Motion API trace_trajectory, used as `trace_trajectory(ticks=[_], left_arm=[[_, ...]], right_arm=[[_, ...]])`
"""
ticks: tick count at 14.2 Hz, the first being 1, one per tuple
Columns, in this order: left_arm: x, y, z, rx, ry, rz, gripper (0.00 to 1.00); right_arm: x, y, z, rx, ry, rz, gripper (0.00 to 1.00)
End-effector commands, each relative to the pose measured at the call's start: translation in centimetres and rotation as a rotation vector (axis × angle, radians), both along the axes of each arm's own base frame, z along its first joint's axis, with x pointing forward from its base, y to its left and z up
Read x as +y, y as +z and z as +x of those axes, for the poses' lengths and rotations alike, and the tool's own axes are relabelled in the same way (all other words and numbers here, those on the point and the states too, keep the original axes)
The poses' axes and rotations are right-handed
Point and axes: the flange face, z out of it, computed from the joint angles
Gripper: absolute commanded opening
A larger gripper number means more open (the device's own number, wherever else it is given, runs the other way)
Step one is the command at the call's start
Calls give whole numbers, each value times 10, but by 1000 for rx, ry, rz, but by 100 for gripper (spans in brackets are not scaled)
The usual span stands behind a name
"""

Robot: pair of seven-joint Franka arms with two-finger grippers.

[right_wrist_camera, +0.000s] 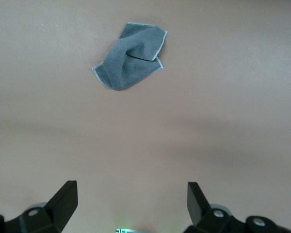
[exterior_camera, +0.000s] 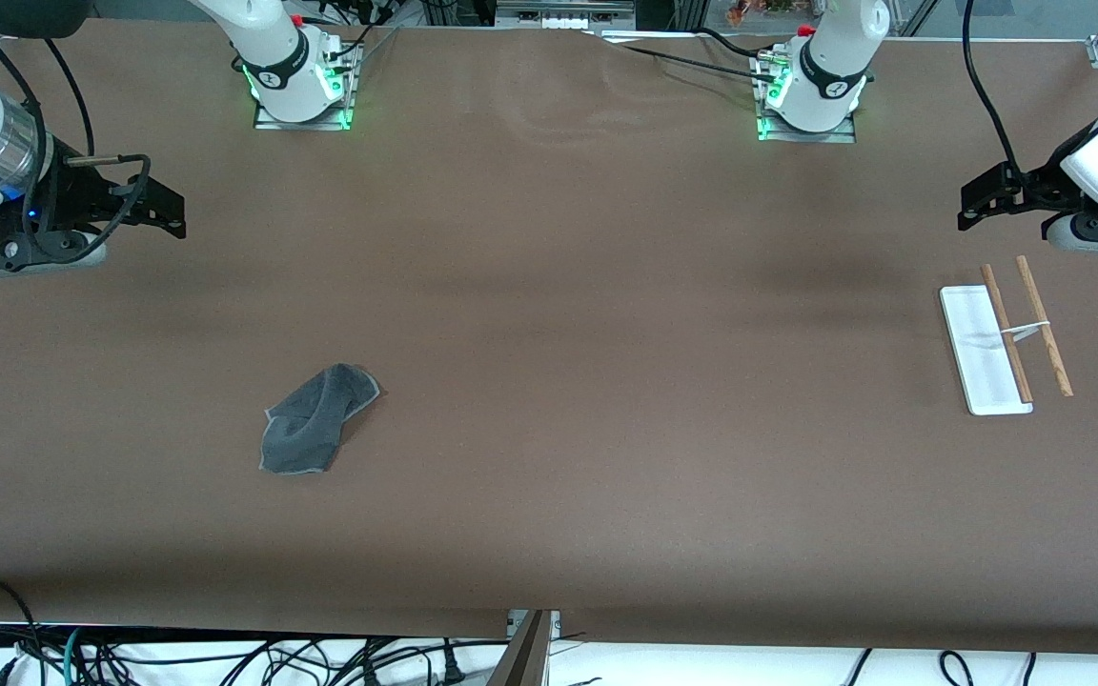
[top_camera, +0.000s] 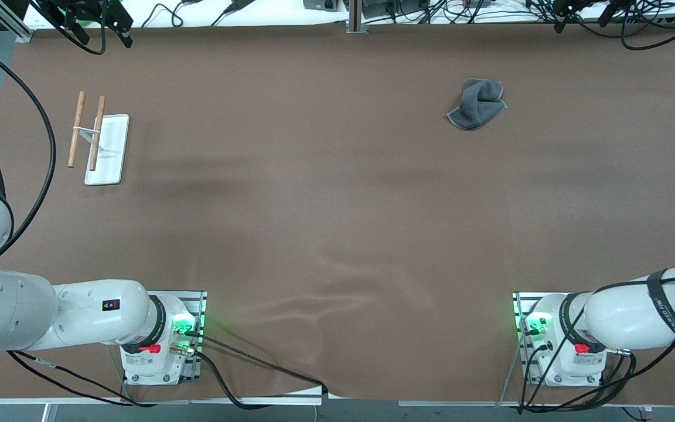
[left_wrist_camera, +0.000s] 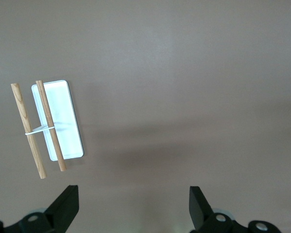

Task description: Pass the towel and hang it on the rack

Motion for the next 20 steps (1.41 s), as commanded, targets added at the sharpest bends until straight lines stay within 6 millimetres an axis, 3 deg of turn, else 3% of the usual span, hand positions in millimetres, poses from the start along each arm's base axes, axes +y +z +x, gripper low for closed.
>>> trace_trajectory(ticks=[1,17,20], left_arm=[[2,7,3,6,5,14,100],[2,7,3,6,5,14,100],[2,7,3,6,5,14,100]], right_arm=[[-1,8,-8,-1,5,7,100],[-1,8,-8,0,3,9,100],[1,-1,-4,9,-11,7,100]])
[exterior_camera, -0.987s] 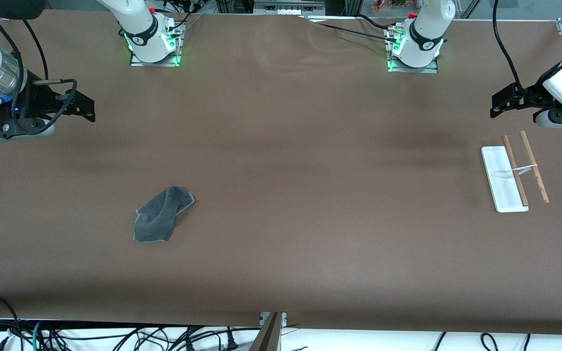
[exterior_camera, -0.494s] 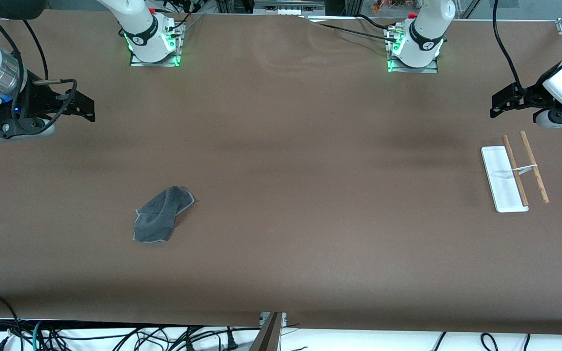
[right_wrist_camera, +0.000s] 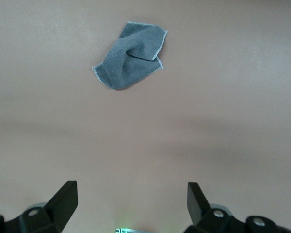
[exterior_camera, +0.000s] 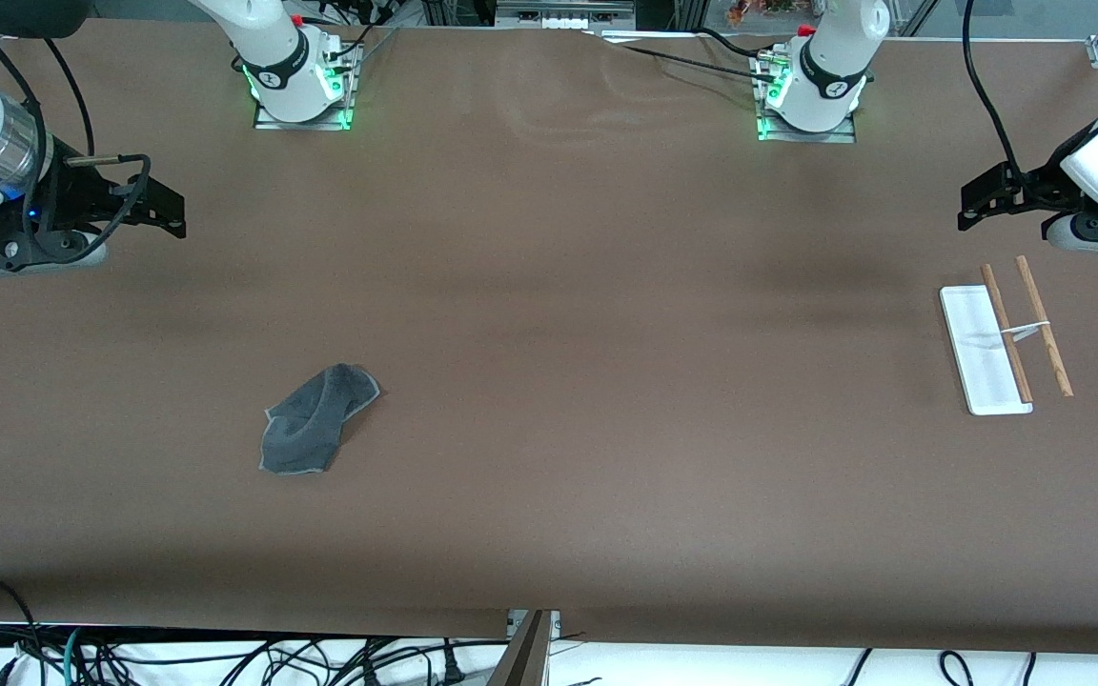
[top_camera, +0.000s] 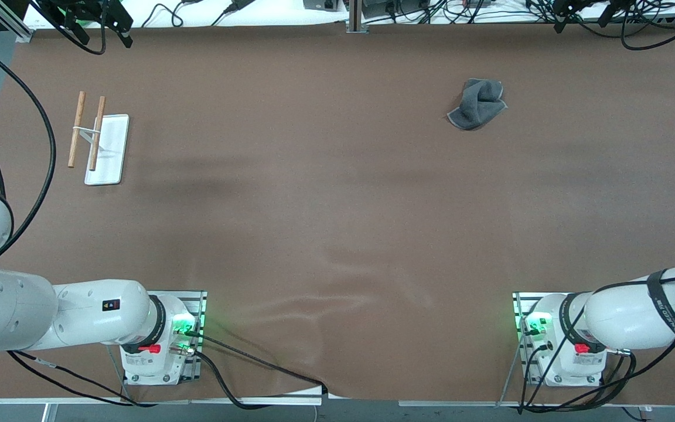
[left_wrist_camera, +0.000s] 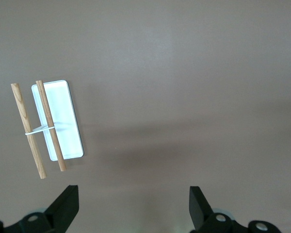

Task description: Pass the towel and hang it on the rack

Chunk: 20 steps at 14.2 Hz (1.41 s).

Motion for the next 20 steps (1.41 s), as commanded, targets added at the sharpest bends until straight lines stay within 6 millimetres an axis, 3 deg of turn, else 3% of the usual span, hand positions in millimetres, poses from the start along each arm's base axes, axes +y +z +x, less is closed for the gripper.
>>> trace_trajectory(ticks=[1,3,5,7,12,15,20], left_arm=[[2,7,3,6,4,14,100],[2,7,3,6,4,14,100],[2,6,2,8,5,14,100],[2,7,3,6,5,14,100],[2,6,2,8,5,13,100],[2,6,2,8,4,14,100],[2,6,2,7,7,14,100]], right_arm=[[5,-9,0,12,-9,13,100],[18,-27,13,12,-27,37,100],[47,-56,27,11,-68,27,100],[78,-94,43,6,-105,17,100],[129,-203,81,-47,-164,21,100],[159,-260,88,-67,-205,20,100],[183,-313,87,-41,-265,50,96]])
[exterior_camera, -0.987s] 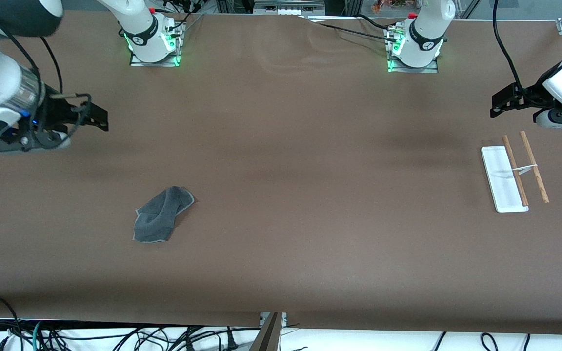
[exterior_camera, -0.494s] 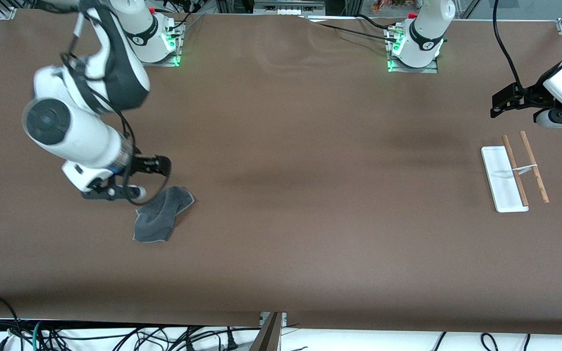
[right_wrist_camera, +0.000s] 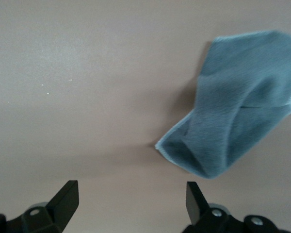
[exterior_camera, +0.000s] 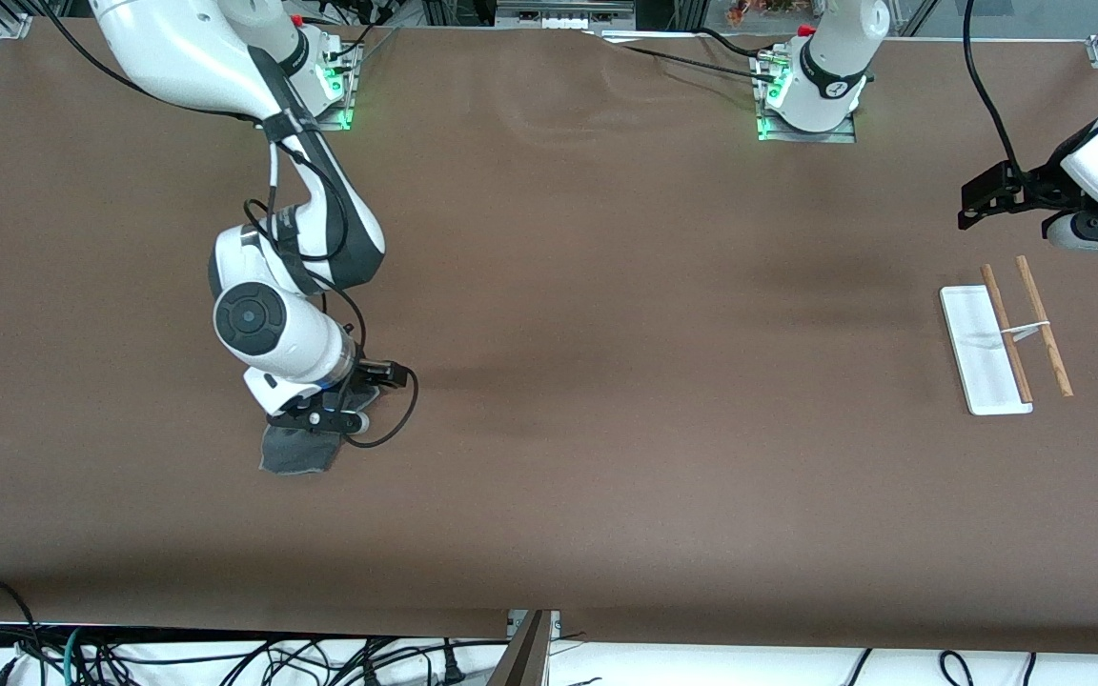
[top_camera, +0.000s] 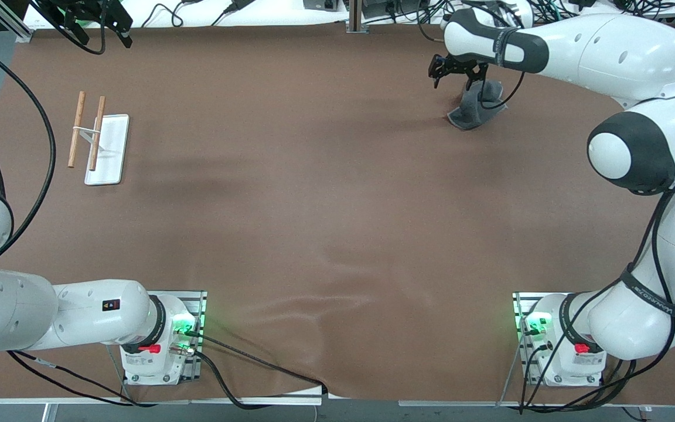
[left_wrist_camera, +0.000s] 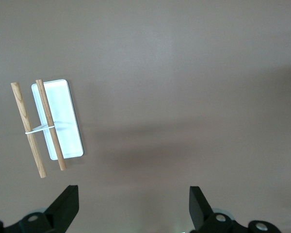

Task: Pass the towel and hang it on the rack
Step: 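Reach the right gripper down to the grey towel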

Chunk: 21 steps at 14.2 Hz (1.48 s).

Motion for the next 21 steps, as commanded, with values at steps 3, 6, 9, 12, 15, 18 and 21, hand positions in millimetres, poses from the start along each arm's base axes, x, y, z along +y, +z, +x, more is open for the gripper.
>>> trace_trajectory(ticks=[3,6,9,12,15,18,21], left_arm=[[1,6,3,4,7,14,100],[1,6,3,4,7,14,100],[1,6,3,4,7,14,100],[1,6,3,4,7,14,100],[1,6,3,4,7,14,100],[1,6,3,4,5,14,100],[1,6,3,4,5,14,100]], right_arm=[[12,-32,7,-33,-30,29,93],[12,-53,8,-38,-34,31,90],[9,-64,6,-21,-19,25,76],[1,-80,-2,10,-23,12,71],[-16,-87,-2,25,-1,6,68],[-31,-91,1,31,13,7,68],[-31,-99,1,28,12,7,67]])
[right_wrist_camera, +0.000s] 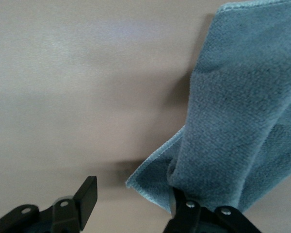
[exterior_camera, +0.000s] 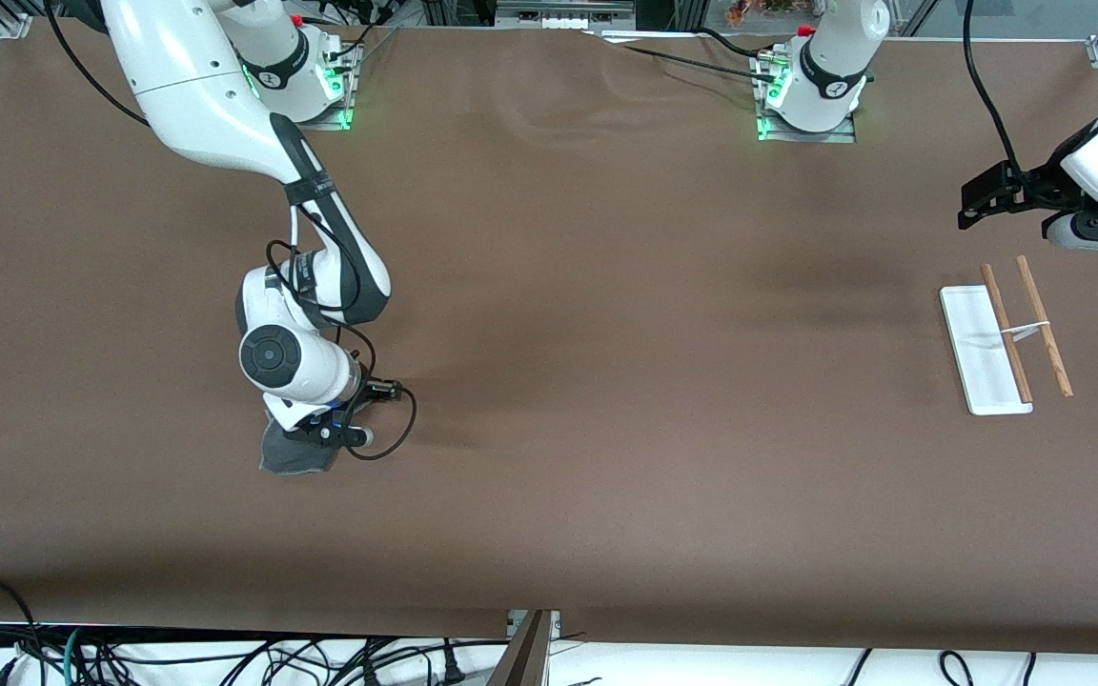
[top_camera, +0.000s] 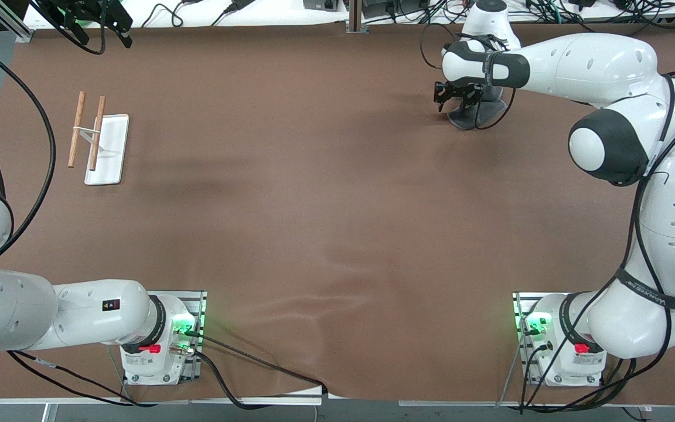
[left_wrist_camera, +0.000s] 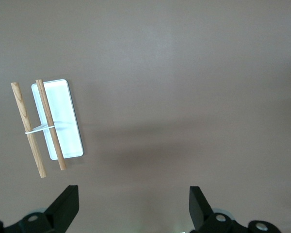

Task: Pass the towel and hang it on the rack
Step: 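Reach the right gripper down to the grey towel, then close the right gripper on the towel's edge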

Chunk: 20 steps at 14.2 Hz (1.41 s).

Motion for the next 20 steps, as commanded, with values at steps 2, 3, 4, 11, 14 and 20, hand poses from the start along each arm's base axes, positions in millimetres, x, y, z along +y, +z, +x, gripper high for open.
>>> trace_trajectory(ticks=[2,3,4,11,14,20], left_arm=[[1,6,3,4,5,14,100],[1,6,3,4,5,14,100],[1,6,3,4,5,14,100],[1,6,3,4,5,14,100],[1,6,3,4,5,14,100],[1,6,3,4,5,14,100]], right_arm=[[4,-13,-4,-3,14,16,65],[4,-14,-4,-3,13,16,65],[4,-15,-5,-2,13,15,64],[4,-19,-8,6,18,13,30],[4,-22,-9,11,16,11,0],[4,-7,-6,7,25,14,0]])
